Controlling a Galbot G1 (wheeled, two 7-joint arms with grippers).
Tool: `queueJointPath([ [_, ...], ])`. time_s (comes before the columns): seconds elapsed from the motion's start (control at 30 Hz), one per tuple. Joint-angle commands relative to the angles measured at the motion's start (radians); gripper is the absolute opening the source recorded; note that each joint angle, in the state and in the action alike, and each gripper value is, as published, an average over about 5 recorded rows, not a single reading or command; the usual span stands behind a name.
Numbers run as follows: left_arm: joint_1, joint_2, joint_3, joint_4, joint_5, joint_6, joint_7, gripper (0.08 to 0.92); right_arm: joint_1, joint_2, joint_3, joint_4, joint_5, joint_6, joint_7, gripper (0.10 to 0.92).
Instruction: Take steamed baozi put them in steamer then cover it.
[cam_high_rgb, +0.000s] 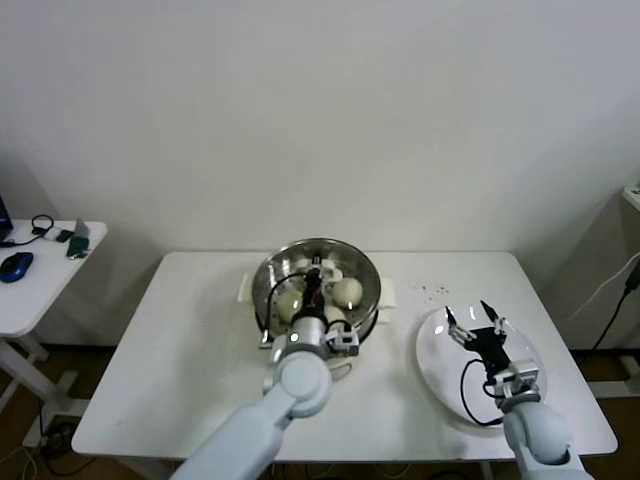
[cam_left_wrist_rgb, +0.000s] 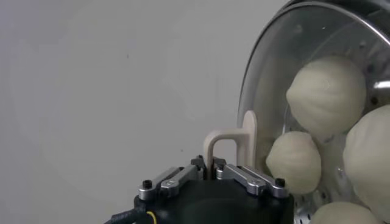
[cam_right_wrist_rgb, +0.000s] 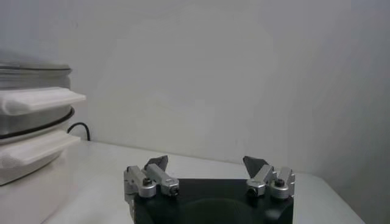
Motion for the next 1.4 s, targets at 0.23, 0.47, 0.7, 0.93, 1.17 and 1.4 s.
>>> queueJointPath([
  [0.23, -0.001, 0.001, 0.008, 0.013, -0.013, 0.050, -0.004, 0.150, -0.005, 0.008, 0.009, 0.002, -0.010, 0.001, -0.014, 0.823],
  [0.47, -0.003, -0.006, 0.013, -0.001, -0.017, 0.050, -0.001, 0.175, -0.010, 0.010, 0.018, 0.007, 0.004, -0.008, -0.022, 0.823],
  [0.7, 0.000, 0.031, 0.015, -0.059, -0.022, 0.050, 0.019, 0.360, -0.013, 0.008, 0.025, 0.005, 0.016, -0.013, -0.025, 0.823],
  [0.93, 0.031, 0.105, 0.001, -0.160, -0.057, 0.050, 0.017, 0.568, -0.013, 0.006, 0.027, 0.003, 0.017, -0.015, -0.030, 0.823],
  [1.17, 0.104, 0.149, -0.032, -0.280, -0.133, 0.046, -0.002, 0.764, -0.006, 0.003, 0.028, -0.002, 0.016, -0.018, -0.033, 0.823],
  [1.4, 0.219, 0.186, -0.103, -0.405, -0.285, -0.021, -0.077, 0.822, 0.002, -0.004, 0.029, -0.007, 0.015, -0.020, -0.035, 0.823],
])
